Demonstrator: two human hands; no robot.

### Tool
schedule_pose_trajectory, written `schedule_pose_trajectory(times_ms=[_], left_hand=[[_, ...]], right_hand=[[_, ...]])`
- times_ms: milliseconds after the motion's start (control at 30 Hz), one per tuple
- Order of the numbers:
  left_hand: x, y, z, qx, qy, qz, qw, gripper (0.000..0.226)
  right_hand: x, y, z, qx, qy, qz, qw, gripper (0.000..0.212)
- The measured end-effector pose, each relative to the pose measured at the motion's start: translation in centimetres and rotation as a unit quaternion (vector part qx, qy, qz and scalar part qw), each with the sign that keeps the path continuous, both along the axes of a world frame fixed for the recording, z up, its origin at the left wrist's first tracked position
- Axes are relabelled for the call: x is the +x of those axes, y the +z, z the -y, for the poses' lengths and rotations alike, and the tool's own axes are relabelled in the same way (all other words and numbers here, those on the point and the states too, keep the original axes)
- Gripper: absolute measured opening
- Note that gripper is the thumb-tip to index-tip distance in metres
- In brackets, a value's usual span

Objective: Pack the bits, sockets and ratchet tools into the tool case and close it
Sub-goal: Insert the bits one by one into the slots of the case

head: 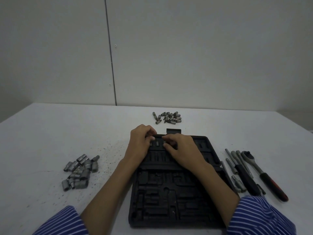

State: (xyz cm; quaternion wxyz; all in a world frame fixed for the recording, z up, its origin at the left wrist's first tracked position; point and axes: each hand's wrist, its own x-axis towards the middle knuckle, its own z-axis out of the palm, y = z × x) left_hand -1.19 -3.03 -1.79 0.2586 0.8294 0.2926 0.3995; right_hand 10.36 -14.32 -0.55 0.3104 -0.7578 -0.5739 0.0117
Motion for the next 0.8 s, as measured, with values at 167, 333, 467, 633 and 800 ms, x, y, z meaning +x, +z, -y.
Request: schedule_pose_trajectory(times_ms=[167,333,467,633,800], left_hand=[[0.1,-0.1,-0.1,0.018,-0.008,0.009,1.0,0.016],[0.3,-0.6,-0.4,0.034,-0.014,-0.025,0.999,0.013],[0.4,-0.9,-0.7,0.027,-0.011,-0.054,0.998,0.013],[0.4,-1.1,-0.8,0.03,0.006,-0.073,0.997,0.014],[0.5,-1.2,-0.9,0.024,0.013,-0.077,0.997,0.014]], right_hand=[[0.0,0.1,0.1,-0.007,0.003,0.007,1.0,0.032],[0.0,0.2,0.1,-0.015,0.003,0.006,1.0,0.032],[0.0,0.2,0.2,-0.02,0.004,0.007,1.0,0.031],[0.0,0.3,0.3,-0.018,0.002,-0.008,1.0,0.028],[-0.1,0.5,0.3,-0.02,-0.001,-0.01,1.0,0.032]])
